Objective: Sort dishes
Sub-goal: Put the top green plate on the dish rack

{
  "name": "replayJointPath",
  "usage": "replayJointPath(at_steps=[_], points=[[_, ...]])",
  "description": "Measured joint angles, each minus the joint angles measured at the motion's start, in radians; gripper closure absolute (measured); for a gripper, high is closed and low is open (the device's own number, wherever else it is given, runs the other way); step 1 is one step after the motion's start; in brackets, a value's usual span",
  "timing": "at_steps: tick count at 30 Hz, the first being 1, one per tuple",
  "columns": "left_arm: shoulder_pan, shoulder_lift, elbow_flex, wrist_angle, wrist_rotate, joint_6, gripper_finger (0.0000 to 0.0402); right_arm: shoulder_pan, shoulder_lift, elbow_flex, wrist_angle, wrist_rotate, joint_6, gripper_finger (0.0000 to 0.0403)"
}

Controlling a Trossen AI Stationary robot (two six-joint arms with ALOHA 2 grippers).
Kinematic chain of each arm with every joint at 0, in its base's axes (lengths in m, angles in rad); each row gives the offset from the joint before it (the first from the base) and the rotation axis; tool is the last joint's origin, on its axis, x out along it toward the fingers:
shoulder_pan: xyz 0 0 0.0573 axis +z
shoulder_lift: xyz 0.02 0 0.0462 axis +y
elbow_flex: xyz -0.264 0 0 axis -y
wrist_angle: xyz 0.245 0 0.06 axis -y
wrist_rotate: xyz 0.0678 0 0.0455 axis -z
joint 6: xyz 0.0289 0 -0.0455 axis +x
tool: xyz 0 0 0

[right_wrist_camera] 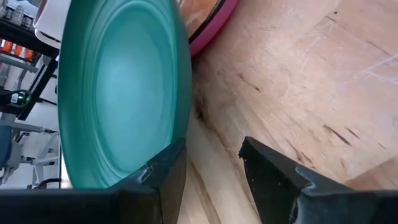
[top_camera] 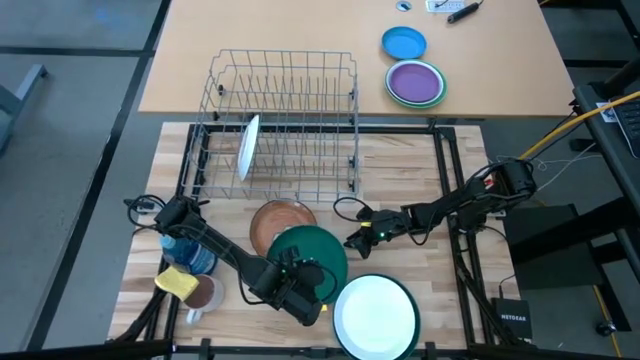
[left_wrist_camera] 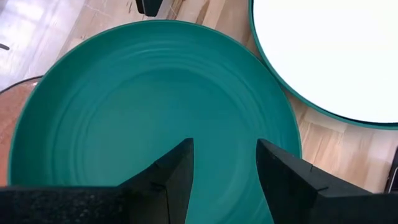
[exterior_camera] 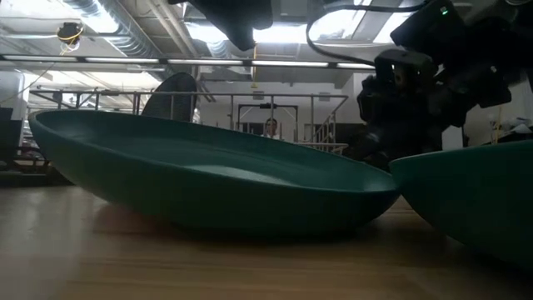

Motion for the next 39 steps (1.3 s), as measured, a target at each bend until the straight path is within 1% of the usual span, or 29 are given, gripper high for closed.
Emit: replayJointPath(at_steps=[12, 17, 22, 25, 31, 36, 39], points=[[-0.001, 0.0, 0.0, -0.001, 0.0, 0.001, 0.024, 0.0, 0.0, 0.0, 0.011, -0.051, -0.039, 0.024], [-0.001, 0.0, 0.0, -0.001, 0.0, 0.001, 0.024, 0.0, 0.0, 0.0, 0.022, -0.114, -0.057, 0.024], [-0.001, 0.0, 0.0, -0.001, 0.0, 0.001, 0.024, 0.001, 0.0, 0.0, 0.098, -0.17, -0.057, 0.024], [-0.001, 0.0, 0.0, -0.001, 0.0, 0.001, 0.024, 0.001, 0.0, 0.0, 0.104, -0.154, -0.043, 0.024], [-0.001, 0.0, 0.0, -0.001, 0.0, 0.002, 0.024, 0.001, 0.0, 0.0, 0.038, -0.083, -0.032, 0.024], [-0.001, 0.0, 0.0, -0.001, 0.0, 0.002, 0.024, 0.001, 0.0, 0.0, 0.036, -0.077, -0.032, 0.024], [-0.001, 0.0, 0.0, -0.001, 0.0, 0.002, 0.024, 0.022, 0.0, 0.0, 0.031, -0.069, -0.031, 0.024]])
